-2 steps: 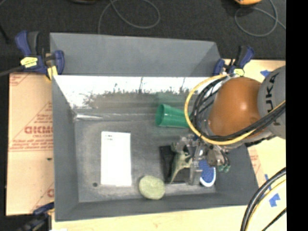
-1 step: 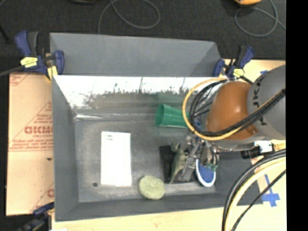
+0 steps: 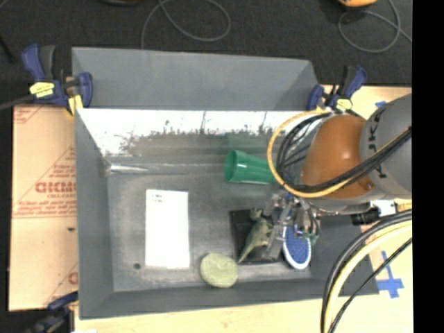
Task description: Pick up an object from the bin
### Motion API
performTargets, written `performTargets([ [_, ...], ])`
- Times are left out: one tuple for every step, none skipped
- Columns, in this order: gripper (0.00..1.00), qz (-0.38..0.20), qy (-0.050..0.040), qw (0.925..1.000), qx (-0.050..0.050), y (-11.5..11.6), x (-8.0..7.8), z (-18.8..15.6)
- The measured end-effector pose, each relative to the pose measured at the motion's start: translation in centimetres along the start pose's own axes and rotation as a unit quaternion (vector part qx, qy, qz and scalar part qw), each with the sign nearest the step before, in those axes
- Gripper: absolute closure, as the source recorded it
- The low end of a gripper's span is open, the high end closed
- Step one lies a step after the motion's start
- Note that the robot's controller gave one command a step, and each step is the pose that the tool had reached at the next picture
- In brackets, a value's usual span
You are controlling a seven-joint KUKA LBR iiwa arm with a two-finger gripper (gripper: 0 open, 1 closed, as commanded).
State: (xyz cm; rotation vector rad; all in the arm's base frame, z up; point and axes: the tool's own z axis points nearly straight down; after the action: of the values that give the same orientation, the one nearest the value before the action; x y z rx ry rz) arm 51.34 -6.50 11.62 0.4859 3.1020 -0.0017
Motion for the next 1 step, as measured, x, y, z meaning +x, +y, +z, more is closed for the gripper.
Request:
performTargets([
  [0.0,-0.052,-0.0005,0.9986,-0.001,0.01,-0.07,-0.54],
])
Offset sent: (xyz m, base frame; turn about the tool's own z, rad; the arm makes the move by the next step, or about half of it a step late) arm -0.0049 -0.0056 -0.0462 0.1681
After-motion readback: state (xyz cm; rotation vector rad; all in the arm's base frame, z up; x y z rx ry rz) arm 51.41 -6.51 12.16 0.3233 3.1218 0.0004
